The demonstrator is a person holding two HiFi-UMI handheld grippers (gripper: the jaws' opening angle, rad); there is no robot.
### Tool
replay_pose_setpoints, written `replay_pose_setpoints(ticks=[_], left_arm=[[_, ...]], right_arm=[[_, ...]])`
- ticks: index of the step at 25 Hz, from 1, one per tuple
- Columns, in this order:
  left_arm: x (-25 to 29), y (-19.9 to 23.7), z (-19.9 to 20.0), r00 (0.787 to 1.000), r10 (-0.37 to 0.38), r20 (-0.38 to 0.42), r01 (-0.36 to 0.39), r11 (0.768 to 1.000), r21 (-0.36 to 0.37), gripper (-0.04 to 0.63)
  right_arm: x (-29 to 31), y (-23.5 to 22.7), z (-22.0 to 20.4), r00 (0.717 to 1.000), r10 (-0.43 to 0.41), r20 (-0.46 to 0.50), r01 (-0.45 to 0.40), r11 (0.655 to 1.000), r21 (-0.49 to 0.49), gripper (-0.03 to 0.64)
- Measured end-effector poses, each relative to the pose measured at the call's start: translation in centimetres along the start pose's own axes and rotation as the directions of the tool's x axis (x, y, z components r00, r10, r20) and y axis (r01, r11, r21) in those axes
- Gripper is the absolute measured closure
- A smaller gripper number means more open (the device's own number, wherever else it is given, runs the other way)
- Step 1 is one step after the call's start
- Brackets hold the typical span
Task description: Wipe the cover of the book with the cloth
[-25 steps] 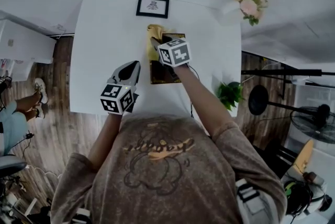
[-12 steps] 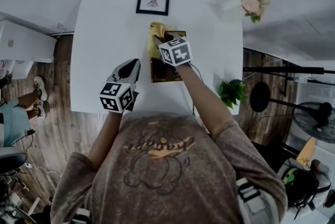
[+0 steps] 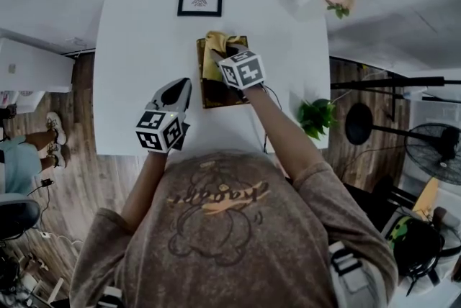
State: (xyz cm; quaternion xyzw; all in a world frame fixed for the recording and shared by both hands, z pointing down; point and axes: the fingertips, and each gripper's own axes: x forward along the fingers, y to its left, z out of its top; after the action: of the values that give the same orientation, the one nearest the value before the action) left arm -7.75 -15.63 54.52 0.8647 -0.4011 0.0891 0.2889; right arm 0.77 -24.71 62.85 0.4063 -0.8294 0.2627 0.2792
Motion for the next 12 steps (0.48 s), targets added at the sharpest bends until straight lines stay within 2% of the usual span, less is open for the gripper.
replay_pose_setpoints(ticks=[12], left_arm=[[-0.2,-1.9,-0.1,1.000,-0.017,-0.009,0.017,1.000,0.021,0.591]], right_arm=[[-3.4,-1.3,-2.9,1.000,-0.008,-0.006,0.009,1.000,0.021,0.550]])
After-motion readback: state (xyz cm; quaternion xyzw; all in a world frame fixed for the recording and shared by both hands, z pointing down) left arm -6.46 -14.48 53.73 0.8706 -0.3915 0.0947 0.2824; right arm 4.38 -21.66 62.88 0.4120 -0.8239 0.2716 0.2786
